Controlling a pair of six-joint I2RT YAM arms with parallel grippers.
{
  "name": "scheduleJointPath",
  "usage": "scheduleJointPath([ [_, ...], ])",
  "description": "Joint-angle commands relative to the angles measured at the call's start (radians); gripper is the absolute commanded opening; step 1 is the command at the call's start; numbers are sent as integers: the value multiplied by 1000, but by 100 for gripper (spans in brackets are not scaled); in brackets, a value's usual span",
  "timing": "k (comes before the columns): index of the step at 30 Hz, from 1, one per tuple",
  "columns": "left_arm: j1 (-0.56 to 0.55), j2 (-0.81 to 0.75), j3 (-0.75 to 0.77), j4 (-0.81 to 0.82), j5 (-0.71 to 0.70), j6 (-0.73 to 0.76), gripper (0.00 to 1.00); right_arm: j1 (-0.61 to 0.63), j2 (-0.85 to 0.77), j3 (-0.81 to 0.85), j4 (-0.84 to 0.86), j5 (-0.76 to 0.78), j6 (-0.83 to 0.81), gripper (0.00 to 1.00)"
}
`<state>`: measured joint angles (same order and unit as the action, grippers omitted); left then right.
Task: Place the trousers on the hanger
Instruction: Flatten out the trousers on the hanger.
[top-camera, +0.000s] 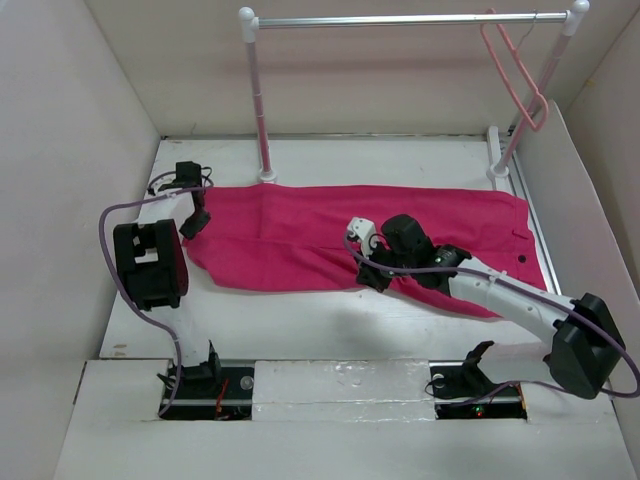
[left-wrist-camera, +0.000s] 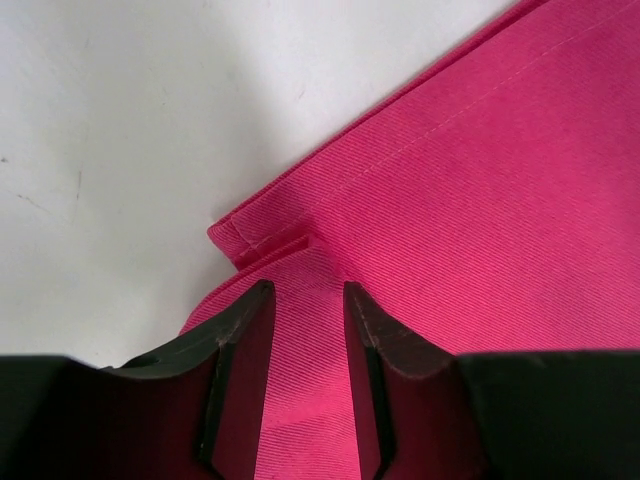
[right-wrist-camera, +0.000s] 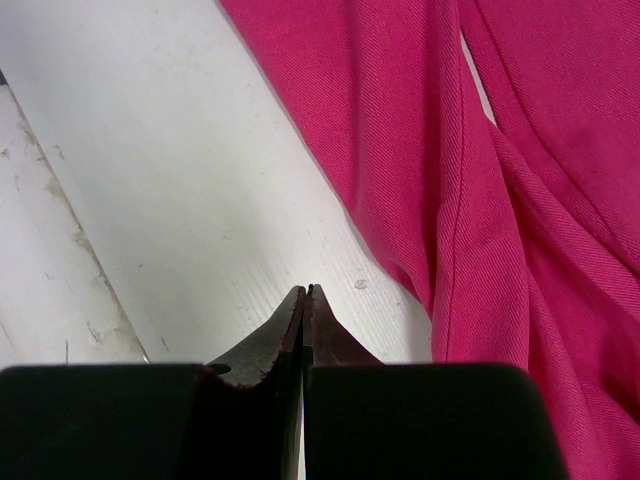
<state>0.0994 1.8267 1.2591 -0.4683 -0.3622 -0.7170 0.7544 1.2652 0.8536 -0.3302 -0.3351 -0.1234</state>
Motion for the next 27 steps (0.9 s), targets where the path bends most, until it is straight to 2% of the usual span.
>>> scheduleJointPath([
  [1, 0, 17, 36, -33, -32, 14, 29, 10, -26, -8, 11, 10, 8, 2],
  [5, 0, 48, 59, -39, -18, 11, 34, 10, -32, -21, 20, -1, 18, 0],
  [12, 0, 85, 88, -49, -27, 17, 35, 40, -36, -47, 39, 5, 44, 0],
  [13, 0, 89, 92, -52, -29, 17, 31, 40, -35, -47, 39, 8, 44, 0],
  [16, 0, 97, 98, -69, -43, 10, 0, 40, -38, -47, 30, 22, 42, 0],
  [23, 0, 30, 89, -92, -37, 22, 0, 40, -39, -10, 0, 56, 25, 0],
  [26, 0, -70, 73, -92, 38, 25, 0, 40, -49, 12, -27, 99, 18, 0],
  [27, -12, -146, 65, -89, 52, 25, 0, 30, -58, 28, -33, 110, 15, 0],
])
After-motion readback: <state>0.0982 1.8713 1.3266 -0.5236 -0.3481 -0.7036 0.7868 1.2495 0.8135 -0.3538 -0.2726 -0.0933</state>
